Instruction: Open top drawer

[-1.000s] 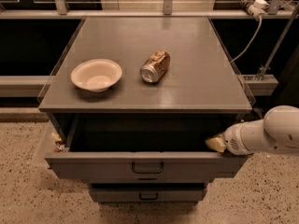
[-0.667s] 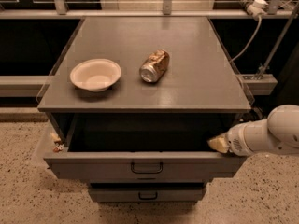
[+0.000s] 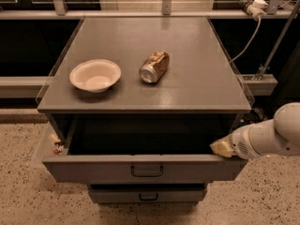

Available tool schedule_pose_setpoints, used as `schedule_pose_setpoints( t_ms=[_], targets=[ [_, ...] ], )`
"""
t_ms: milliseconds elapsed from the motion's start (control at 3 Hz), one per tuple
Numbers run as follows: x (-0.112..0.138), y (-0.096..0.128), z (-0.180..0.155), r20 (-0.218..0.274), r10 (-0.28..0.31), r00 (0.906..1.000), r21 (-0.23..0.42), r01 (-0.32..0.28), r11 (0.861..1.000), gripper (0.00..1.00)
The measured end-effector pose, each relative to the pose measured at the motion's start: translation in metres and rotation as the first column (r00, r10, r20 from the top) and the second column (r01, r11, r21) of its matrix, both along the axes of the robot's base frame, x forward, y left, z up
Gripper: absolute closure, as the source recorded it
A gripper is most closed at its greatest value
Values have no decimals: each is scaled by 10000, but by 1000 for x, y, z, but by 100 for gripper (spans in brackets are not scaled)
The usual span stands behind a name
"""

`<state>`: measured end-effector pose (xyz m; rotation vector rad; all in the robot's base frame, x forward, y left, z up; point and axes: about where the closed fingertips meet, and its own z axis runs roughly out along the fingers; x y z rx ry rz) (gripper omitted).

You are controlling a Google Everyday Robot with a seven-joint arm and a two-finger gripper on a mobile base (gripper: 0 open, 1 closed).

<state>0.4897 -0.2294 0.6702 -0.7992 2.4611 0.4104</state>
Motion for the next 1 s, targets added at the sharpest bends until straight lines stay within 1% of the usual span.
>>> schedule_pose_setpoints(
  t_ms=[333,667,1000],
  targets=[
    [0,0,1,-11,12,10000,0,-12,10000,100],
    [-18,3,0,-506,597,9969,97,-593,9982,100],
    [-31,0,2,-804,1148,9901,147,-1140,9934,100]
  ],
)
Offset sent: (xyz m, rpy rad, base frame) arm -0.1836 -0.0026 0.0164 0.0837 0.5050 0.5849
